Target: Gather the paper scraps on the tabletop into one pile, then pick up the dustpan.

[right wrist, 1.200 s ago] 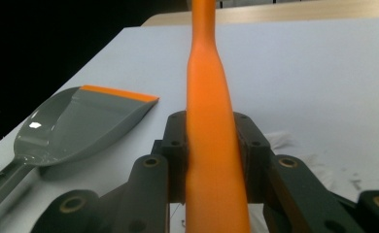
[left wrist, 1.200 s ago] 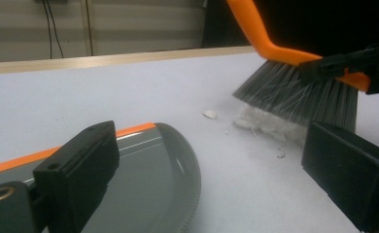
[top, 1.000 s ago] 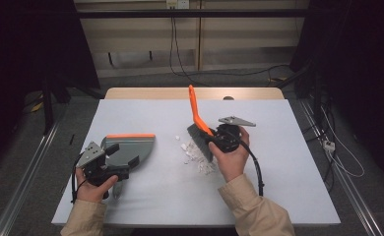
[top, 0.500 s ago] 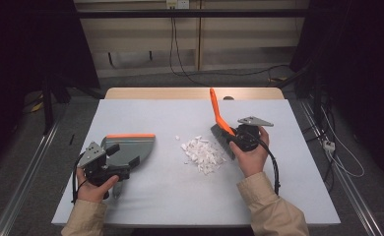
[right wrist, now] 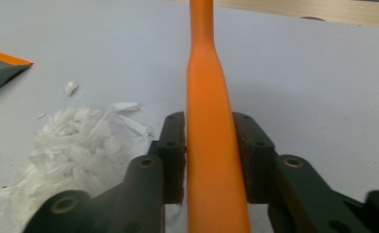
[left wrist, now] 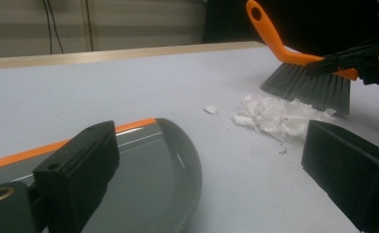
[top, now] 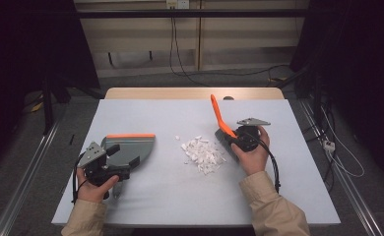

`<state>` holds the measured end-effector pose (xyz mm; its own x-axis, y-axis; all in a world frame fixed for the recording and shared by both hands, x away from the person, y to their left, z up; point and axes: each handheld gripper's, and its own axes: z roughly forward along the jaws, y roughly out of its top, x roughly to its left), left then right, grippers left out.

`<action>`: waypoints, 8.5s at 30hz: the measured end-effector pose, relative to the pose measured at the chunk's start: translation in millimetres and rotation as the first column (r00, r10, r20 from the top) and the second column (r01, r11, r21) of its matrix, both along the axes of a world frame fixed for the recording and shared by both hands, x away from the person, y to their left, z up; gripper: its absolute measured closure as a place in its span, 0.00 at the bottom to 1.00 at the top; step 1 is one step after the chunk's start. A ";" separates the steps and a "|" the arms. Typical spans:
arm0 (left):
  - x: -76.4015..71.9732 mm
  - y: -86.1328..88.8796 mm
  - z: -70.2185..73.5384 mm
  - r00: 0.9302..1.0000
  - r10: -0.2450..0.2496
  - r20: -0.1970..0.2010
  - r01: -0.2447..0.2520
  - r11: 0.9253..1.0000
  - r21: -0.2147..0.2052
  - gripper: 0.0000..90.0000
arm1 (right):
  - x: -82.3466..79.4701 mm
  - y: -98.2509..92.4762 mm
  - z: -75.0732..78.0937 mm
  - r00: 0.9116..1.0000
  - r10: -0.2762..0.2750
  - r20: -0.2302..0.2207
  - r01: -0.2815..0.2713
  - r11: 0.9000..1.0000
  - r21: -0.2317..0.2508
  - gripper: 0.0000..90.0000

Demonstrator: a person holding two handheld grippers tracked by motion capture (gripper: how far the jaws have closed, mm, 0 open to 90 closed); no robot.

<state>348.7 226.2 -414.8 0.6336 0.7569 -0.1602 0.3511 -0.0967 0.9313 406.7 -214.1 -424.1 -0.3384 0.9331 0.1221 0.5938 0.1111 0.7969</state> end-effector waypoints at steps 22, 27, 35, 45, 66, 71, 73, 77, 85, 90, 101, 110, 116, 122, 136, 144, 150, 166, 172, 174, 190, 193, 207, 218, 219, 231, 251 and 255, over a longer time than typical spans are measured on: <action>-2.2 -1.4 2.3 1.000 0.001 0.006 -0.001 1.000 -0.001 0.07 | 6.7 -6.5 18.7 0.984 0.148 -0.099 -0.157 0.983 -0.093 0.80; -1.4 -2.6 1.6 1.000 0.006 0.001 -0.006 1.000 0.006 0.07 | 27.6 -12.1 16.5 0.985 0.174 -0.004 -0.174 0.985 -0.020 0.80; -4.8 0.1 2.2 1.000 0.029 -0.001 -0.029 0.999 0.013 0.07 | 75.6 18.2 7.2 0.943 0.329 0.046 -0.324 0.942 -0.091 0.80; -11.2 8.3 3.5 0.998 0.062 0.001 -0.062 0.998 0.011 0.07 | 93.0 53.9 3.9 0.848 0.529 0.028 -0.509 0.828 -0.237 0.80; -12.2 5.8 2.9 0.998 0.056 0.002 -0.056 0.998 0.013 0.07 | 62.2 46.6 18.6 0.782 0.616 0.095 -0.595 0.784 -0.180 0.80; -11.1 7.1 1.6 0.998 0.059 -0.003 -0.059 0.998 0.016 0.07 | 80.3 66.7 6.2 0.767 0.637 0.081 -0.614 0.764 -0.197 0.80; -11.2 8.1 2.1 0.998 0.064 -0.001 -0.064 0.998 0.012 0.07 | 82.2 73.3 3.2 0.745 0.665 0.056 -0.643 0.738 -0.205 0.80; -11.9 10.2 2.4 0.998 0.068 -0.001 -0.068 0.998 0.012 0.07 | 74.2 73.7 6.6 0.695 0.718 0.026 -0.695 0.681 -0.230 0.80; -11.1 9.7 3.2 0.999 0.054 0.000 -0.054 0.998 0.015 0.07 | 47.0 52.3 20.7 0.667 0.745 0.018 -0.723 0.653 -0.226 0.80; -9.7 7.7 1.9 0.999 0.036 -0.008 -0.036 0.999 0.017 0.07 | 39.0 37.7 32.5 0.712 0.701 0.044 -0.677 0.702 -0.220 0.80; -8.2 3.9 1.0 1.000 0.002 -0.018 -0.002 1.000 0.020 0.07 | 25.2 7.3 40.4 0.850 0.521 0.078 -0.499 0.843 -0.200 0.80; -11.3 1.2 0.3 1.000 -0.021 -0.023 0.021 1.000 0.020 0.07 | -0.7 -14.4 19.2 0.925 0.370 0.085 -0.350 0.918 -0.187 0.80; -13.4 2.0 0.2 1.000 -0.017 -0.022 0.018 1.000 0.019 0.07 | -13.9 -10.4 3.3 0.959 0.274 0.075 -0.255 0.947 -0.193 0.80; -15.0 1.5 0.3 1.000 -0.015 -0.017 0.015 1.000 0.026 0.07 | -21.1 9.2 1.6 0.959 0.268 0.089 -0.249 0.951 -0.183 0.80; -23.8 7.8 -3.7 0.999 -0.014 -0.051 0.017 0.998 0.055 0.05 | -13.7 34.8 1.1 0.961 0.250 0.121 -0.237 0.965 -0.114 0.80; -26.7 10.4 -7.7 0.996 -0.001 -0.088 0.008 0.997 0.078 0.04 | -10.6 29.1 1.6 0.963 0.248 0.108 -0.236 0.966 -0.108 0.80; -26.3 11.4 -8.0 0.996 0.012 -0.091 -0.003 0.996 0.092 0.06 | -12.1 30.5 2.7 0.961 0.252 0.114 -0.239 0.965 -0.111 0.80; -24.3 18.0 -18.7 0.990 0.074 -0.120 -0.057 0.989 0.137 0.08 | -14.1 26.5 7.0 0.959 0.251 0.131 -0.239 0.966 -0.098 0.80; -22.3 18.5 -23.8 0.984 0.106 -0.142 -0.083 0.984 0.161 0.09 | -15.3 25.3 7.2 0.960 0.248 0.131 -0.236 0.967 -0.097 0.80; -21.9 19.4 -24.9 0.981 0.120 -0.149 -0.096 0.982 0.162 0.09 | -15.8 24.9 7.2 0.960 0.247 0.132 -0.235 0.967 -0.099 0.80; -20.6 30.0 -31.6 0.962 0.204 -0.180 -0.162 0.962 0.220 0.11 | -17.4 23.1 8.9 0.957 0.253 0.141 -0.242 0.966 -0.095 0.80; -20.3 33.4 -31.2 0.957 0.218 -0.193 -0.174 0.959 0.223 0.11 | -17.7 23.2 9.2 0.957 0.255 0.141 -0.243 0.965 -0.096 0.80; -11.8 21.6 -25.1 0.930 0.227 -0.289 -0.141 0.947 0.289 0.47 | -17.5 22.9 9.5 0.957 0.253 0.142 -0.241 0.966 -0.093 0.80; -3.0 17.2 -23.9 0.915 0.252 -0.314 -0.154 0.940 0.305 0.69 | -17.0 22.0 8.9 0.958 0.249 0.140 -0.238 0.967 -0.095 0.80; -2.7 18.4 -21.8 0.915 0.244 -0.320 -0.148 0.943 0.297 0.69 | -16.8 21.9 9.0 0.958 0.248 0.143 -0.236 0.967 -0.095 0.80; -20.3 16.3 4.2 0.960 0.064 -0.273 0.016 0.960 0.279 0.69 | -14.9 16.4 10.9 0.962 0.219 0.163 -0.207 0.975 -0.085 0.80; -40.6 -6.3 -1.9 0.921 -0.214 -0.327 0.309 0.911 0.275 0.69 | -8.2 14.9 4.6 0.971 0.187 0.146 -0.175 0.980 -0.095 0.80; -40.3 -12.1 -4.6 0.910 -0.231 -0.343 0.335 0.899 0.283 0.69 | -6.7 15.9 2.9 0.971 0.186 0.147 -0.173 0.980 -0.097 0.80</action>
